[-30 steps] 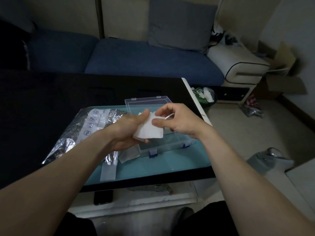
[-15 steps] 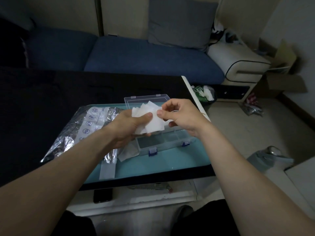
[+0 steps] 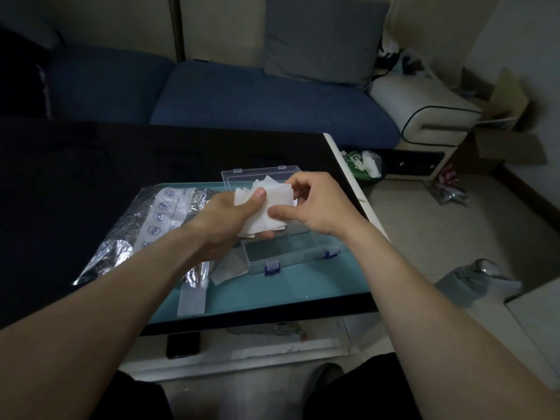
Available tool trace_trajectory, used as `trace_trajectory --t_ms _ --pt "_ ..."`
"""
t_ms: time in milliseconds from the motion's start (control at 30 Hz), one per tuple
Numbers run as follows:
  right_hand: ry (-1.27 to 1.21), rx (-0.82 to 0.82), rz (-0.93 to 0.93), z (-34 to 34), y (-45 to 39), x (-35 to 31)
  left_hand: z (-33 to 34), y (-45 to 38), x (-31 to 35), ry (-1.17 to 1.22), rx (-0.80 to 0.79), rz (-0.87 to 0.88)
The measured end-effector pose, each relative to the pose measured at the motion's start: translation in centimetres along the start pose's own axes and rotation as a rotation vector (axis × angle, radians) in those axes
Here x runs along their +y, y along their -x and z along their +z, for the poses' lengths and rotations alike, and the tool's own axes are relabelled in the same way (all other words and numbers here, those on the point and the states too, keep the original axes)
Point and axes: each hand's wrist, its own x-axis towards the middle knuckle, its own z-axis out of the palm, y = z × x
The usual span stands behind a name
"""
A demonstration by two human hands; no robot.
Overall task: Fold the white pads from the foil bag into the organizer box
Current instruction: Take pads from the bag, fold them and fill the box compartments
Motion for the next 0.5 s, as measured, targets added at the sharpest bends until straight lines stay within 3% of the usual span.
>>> trace_trajectory --t_ms 100,233,367,433,500 --pt "-0.003 0.022 0.004 -0.3 -0.1 0.0 -0.1 0.2 0.2 0.055 -0.058 -0.038" --pt "-0.194 0.04 0.097 -0.7 -0.1 0.4 0.2 0.2 0.4 0.196 -0.002 -0.062" --pt "-0.665 0.14 0.348 -1.9 0.1 0.1 0.1 -0.3 0.3 0.245 0.168 -0.022" --pt "-0.862 0.081 0.429 -2.2 0.3 -0.2 0.2 -0.4 0.3 0.247 0.225 -0.013" --pt "-0.891 -0.032 0.456 -1.9 0.5 -0.6 0.4 -0.4 0.3 0.237 0.252 -0.008"
